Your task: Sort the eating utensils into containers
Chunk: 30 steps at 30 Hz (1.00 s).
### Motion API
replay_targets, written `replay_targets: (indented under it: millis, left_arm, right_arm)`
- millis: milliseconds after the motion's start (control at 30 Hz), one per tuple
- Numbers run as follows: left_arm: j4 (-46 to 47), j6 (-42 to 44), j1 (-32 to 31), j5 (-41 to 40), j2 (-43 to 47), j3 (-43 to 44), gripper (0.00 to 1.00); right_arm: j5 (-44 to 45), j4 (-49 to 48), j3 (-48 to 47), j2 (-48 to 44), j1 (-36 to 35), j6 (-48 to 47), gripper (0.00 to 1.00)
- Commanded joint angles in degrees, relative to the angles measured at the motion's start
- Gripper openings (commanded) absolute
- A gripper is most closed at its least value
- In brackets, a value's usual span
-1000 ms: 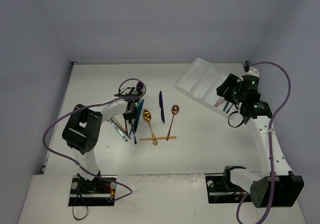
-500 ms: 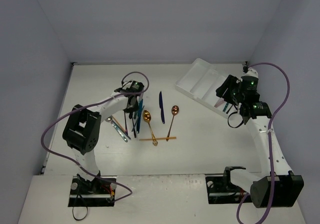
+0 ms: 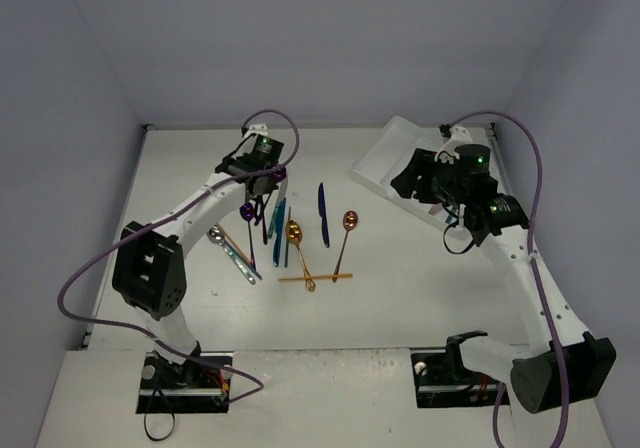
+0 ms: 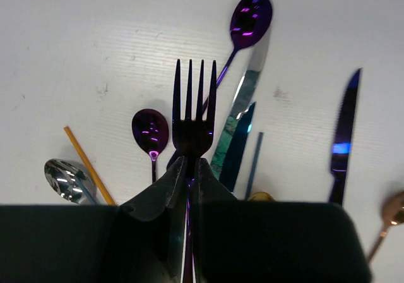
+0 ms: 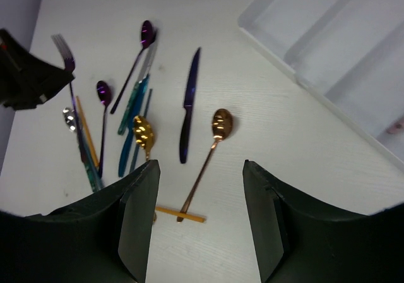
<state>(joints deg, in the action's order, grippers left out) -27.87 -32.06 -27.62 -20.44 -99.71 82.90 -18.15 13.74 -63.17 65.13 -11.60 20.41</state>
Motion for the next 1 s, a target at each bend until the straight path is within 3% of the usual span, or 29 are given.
replay_targets:
  millis: [0,300,967]
  left_arm:
    - [5.42,-3.22,-0.69,6.78,10.49,4.05,0.0]
    - [11.73,-12.91,-3.89,18.28,18.27,2.97,0.0]
    - [14.07,-17.35,-7.21,20.44,22.56,2.69,0.0]
  right_arm:
    - [-3.64,-5.72,-5.82,1.58,-8.84,-1.88,0.53]
    - [0.45,-8.83,-11.1,8.27,-20.64,-0.55,0.53]
    - [7.46,-11.72,-18.75,18.82,-31.4,-0.72,0.49]
